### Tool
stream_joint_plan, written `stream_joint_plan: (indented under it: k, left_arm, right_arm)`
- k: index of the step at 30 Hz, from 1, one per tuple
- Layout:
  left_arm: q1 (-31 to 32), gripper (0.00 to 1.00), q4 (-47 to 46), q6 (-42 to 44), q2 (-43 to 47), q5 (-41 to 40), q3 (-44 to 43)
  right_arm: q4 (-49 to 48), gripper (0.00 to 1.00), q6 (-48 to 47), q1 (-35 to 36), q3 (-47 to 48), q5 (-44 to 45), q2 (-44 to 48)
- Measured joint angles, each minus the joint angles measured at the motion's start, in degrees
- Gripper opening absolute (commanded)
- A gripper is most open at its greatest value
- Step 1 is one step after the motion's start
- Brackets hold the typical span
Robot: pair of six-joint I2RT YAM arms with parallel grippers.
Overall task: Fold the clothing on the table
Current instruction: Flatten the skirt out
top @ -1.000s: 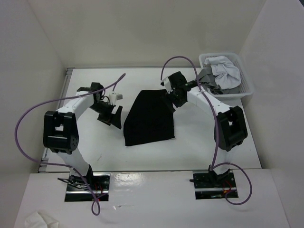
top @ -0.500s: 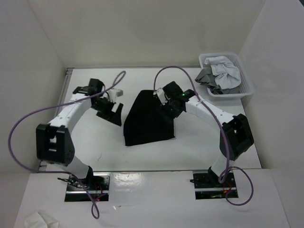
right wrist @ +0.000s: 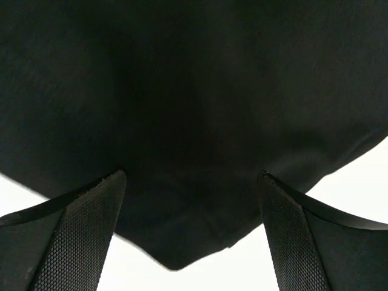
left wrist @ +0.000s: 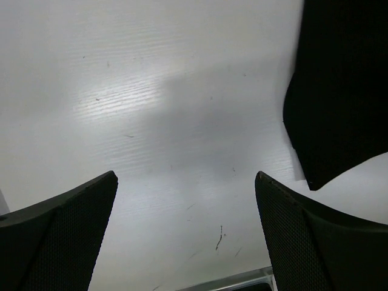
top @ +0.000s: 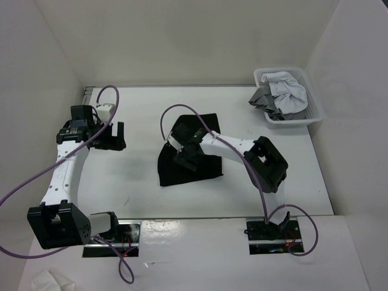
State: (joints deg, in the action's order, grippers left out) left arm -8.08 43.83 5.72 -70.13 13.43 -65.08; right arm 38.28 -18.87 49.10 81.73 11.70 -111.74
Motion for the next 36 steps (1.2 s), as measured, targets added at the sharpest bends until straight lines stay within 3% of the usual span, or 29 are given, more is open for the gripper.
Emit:
stream_joint_plan:
  k: [19, 24, 36]
  left_arm:
    - [-1.5, 1.0, -0.2, -0.1, -0.3, -1.7, 0.3]
    - [-1.5, 1.0, 0.2, 0.1, -2.2, 0.1, 0.3]
    - [0.0, 1.0, 3.0, 2.0, -9.0, 7.1, -1.4]
  right_arm:
    - [-5.4, 0.93, -0.9, -1.2, 12.0, 0.9, -11.5]
    - [-7.0, 0.93, -2.2, -5.6, 16.7, 1.3, -14.7]
    - [-8.4, 0.94, -4.9, -15.9, 17.1, 4.1, -14.9]
